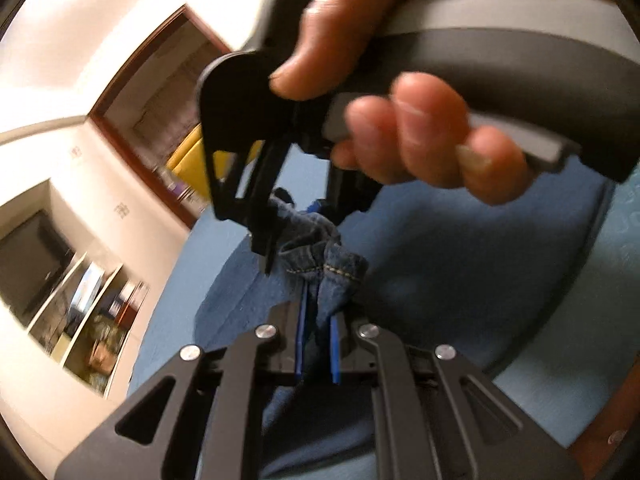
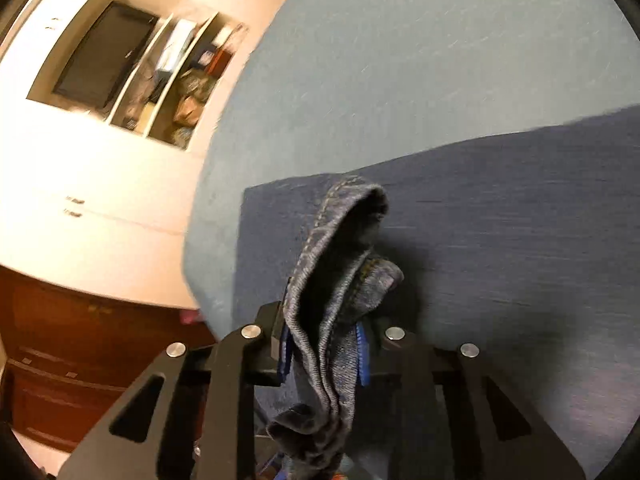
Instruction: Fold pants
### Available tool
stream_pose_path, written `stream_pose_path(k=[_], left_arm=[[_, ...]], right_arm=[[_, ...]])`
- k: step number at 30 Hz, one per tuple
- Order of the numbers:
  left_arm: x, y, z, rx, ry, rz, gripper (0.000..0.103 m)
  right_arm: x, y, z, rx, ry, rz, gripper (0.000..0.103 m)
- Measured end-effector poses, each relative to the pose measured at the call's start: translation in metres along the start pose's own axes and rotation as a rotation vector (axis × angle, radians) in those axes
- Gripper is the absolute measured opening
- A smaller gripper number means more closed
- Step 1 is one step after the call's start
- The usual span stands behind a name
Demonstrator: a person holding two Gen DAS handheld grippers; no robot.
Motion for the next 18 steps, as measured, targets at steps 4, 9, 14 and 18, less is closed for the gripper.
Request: stream_pose_path(k=[4, 9, 14, 18], left_arm=[[0.017, 0.036, 0.011, -0.054, 0.021, 0.054, 0.009], [0.017, 0.065, 0.029, -0.100, -0.007, 0.095, 0.009], [0.008, 0.065, 0.041, -0.204, -0.039, 0.038, 0.017], [-0.001, 0.010, 0.027, -0.482, -0.144, -0.380, 0.051]], right_arm=[[-0.005, 0.043, -0.026, -0.094, 0.035, 0.019, 0.021], [-0.007, 0.088, -0.030, -0.163, 0.064, 0.038, 0.021], [-0.011, 0.097, -0.030, -0.196, 0.094, 0.007, 0.020], [-0.010, 0.101, -0.045, -0.248, 0.147, 0.016, 0.034]])
Point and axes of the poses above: each gripper's, at about its wrist camera, not at the fingertips, and z roughly the way its jaws point, y to its right, x to its top, the point moved 9 cm from there along z, roughly the way its jaws point, and after that the axes turned 1 degree about -x, right-handed, at the moved point
